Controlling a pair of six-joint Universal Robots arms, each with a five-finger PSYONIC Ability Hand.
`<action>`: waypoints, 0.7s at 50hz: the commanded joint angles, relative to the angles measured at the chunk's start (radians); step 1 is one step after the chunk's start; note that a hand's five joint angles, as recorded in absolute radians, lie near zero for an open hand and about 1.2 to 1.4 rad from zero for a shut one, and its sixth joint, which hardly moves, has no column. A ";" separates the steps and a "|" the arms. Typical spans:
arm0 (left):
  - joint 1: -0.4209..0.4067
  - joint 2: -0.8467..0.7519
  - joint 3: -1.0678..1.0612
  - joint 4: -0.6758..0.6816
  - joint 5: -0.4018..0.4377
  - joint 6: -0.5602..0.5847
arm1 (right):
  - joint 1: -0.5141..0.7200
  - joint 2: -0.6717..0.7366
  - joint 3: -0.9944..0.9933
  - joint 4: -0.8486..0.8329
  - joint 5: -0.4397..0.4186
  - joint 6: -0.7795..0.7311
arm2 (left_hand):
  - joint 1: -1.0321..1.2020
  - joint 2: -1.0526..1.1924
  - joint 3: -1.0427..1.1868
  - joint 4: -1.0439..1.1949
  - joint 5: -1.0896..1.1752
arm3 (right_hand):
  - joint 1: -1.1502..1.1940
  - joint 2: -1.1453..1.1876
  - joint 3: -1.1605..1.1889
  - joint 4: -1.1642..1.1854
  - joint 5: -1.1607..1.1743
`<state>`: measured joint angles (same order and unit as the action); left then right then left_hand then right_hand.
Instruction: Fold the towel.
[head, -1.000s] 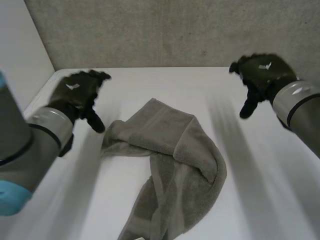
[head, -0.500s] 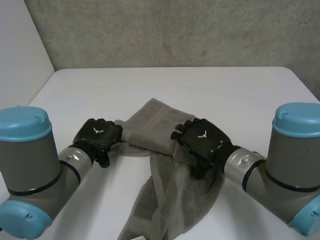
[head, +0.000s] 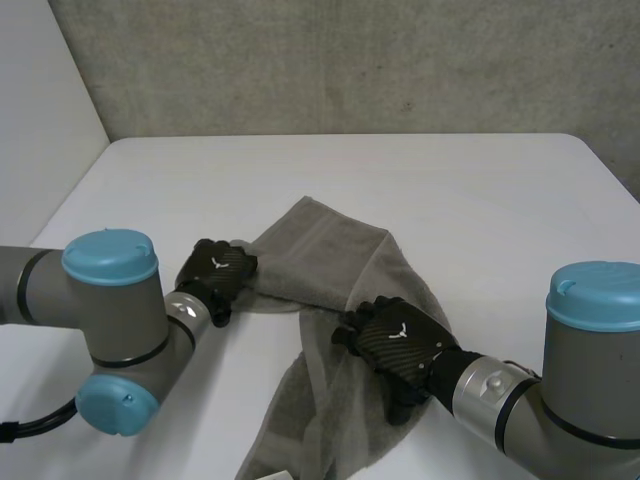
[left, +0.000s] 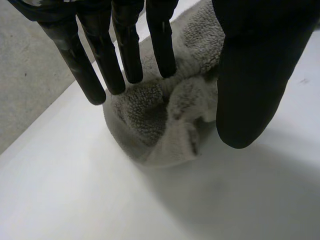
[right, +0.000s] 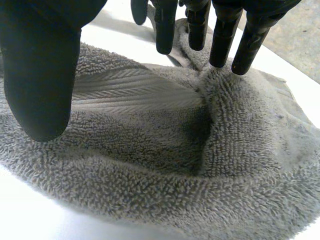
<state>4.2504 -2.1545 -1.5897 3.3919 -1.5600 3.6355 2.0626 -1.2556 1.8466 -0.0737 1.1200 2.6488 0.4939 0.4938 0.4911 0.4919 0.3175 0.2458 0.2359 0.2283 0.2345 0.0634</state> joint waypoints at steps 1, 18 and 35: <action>0.000 -0.031 0.023 0.021 0.000 0.025 | 0.001 0.001 -0.003 -0.001 0.000 -0.001 | 0.210 0.210 0.213 0.212 0.212 | 0.001 0.011 0.018 0.012 0.009; 0.011 -0.068 0.056 0.148 0.000 0.028 | -0.012 0.036 -0.016 -0.034 0.012 0.000 | 0.902 0.902 0.905 0.904 0.904 | 0.007 0.016 0.024 0.018 0.014; 0.005 0.320 -0.021 0.081 0.000 0.005 | 0.017 0.090 -0.033 -0.168 0.004 -0.020 | 0.902 0.902 0.905 0.904 0.904 | 0.021 0.031 0.039 0.032 0.029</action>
<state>4.2595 -1.9620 -1.5793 3.5333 -1.5624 3.6489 2.0565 -1.1887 1.8073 -0.1526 1.1470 2.6308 1.1603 1.2098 1.2083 1.2084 1.0224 0.2458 0.2358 0.2289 0.2345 0.0633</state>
